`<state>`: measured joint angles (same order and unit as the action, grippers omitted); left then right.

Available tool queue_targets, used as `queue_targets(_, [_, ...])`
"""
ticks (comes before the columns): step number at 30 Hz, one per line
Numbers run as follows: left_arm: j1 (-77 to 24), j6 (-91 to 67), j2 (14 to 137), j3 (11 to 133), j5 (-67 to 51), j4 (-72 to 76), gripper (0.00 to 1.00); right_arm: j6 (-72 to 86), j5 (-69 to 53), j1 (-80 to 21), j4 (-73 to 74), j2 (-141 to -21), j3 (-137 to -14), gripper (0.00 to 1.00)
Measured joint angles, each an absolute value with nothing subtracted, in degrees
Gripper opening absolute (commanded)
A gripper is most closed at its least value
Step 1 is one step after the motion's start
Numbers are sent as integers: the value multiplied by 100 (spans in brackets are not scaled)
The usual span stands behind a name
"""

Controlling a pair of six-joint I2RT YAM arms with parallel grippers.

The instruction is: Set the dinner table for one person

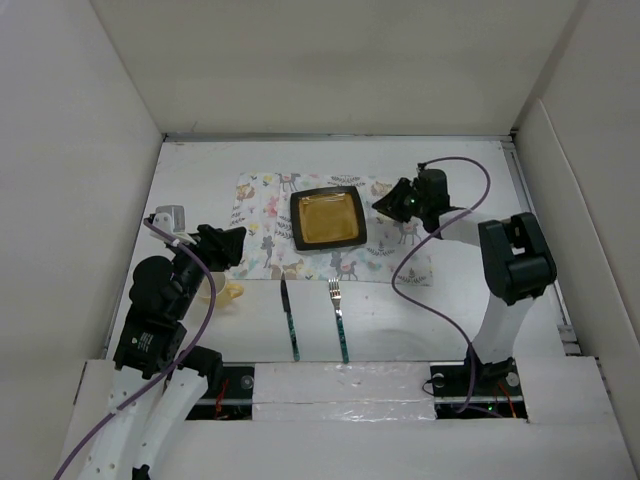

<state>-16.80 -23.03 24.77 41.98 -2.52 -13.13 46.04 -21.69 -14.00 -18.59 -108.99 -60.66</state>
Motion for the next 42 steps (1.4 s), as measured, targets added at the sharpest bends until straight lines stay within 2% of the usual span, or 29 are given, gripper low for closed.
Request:
queue_targets(2, [-1680,-2303,2473,4198,-255,-1317,55,4442,-1846,-1245,-1529,-10575,-5837,29])
queue_targets(5, [-1680,-2303,2467,4198,-276,-1313,55,4128,-1601,-829,-1035,-10383,-5933,33])
queue_targets(8, [-1680,-2303,2451,4198,-281,-1313,55,3795,-1341,-355,-572,-10460,-6224,46])
queue_targets(10, [-1680,-2303,2447,4198,-290,-1313,55,3653,-1249,-128,-342,-10556,-6390,48])
queue_targets(26, [-1680,-2294,2049,4198,-281,-1323,55,2543,-1916,397,2154,-12300,-8971,49])
queue_targets(34, [-1778,-2294,1673,4200,-176,-1350,56,2185,-2692,805,2840,-12728,-9603,50])
queue_targets(42, [-1865,-2294,1660,4200,-117,-1396,56,1905,-2744,751,3297,-12798,-9845,48])
